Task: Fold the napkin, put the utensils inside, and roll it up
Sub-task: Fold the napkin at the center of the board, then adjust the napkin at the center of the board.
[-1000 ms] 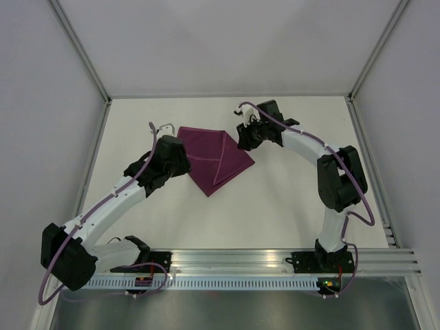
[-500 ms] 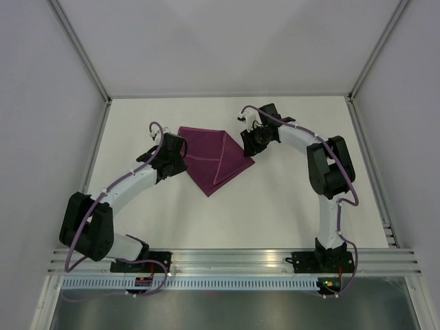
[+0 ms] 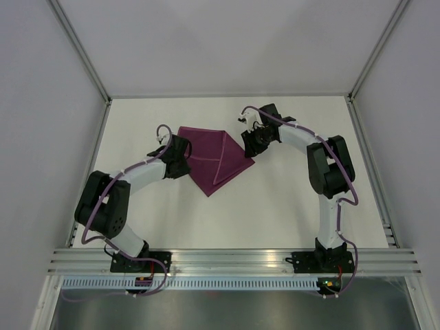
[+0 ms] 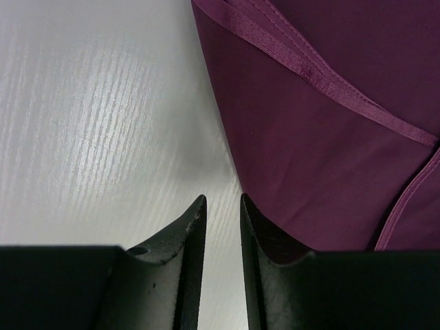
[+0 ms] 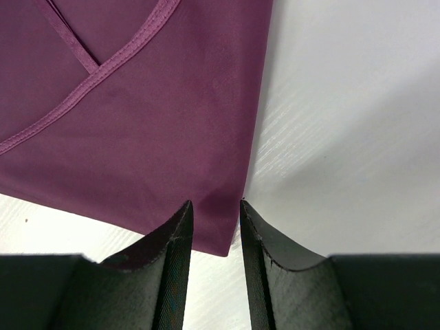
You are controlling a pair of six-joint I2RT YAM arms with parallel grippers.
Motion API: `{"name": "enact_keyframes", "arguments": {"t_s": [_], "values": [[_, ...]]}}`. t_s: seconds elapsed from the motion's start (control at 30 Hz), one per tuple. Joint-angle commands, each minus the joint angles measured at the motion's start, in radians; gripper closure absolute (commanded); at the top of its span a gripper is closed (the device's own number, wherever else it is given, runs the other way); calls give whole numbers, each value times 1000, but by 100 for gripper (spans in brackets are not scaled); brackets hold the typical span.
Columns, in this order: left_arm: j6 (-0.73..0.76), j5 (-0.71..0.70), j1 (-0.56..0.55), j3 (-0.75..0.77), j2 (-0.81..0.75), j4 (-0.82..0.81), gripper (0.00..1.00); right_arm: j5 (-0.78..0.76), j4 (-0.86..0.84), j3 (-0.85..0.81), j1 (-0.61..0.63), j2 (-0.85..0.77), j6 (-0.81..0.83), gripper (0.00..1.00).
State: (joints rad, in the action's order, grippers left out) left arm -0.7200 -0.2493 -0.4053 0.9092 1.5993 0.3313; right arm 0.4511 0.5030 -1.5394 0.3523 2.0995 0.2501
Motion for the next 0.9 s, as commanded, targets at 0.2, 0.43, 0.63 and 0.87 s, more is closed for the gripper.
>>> {"name": "enact_keyframes", "arguments": {"t_s": [0.2, 0.43, 0.63, 0.87], "values": [[-30, 39, 8, 30, 56, -69, 67, -25, 25, 28, 2, 17, 6, 60], [-6, 48, 8, 63, 88, -67, 66, -20, 48, 33, 2, 24, 11, 60], [17, 67, 8, 92, 123, -67, 65, -9, 58, 65, 2, 5, 18, 61], [56, 99, 8, 149, 177, -66, 65, 3, 74, 128, 2, -39, 29, 61]]}}
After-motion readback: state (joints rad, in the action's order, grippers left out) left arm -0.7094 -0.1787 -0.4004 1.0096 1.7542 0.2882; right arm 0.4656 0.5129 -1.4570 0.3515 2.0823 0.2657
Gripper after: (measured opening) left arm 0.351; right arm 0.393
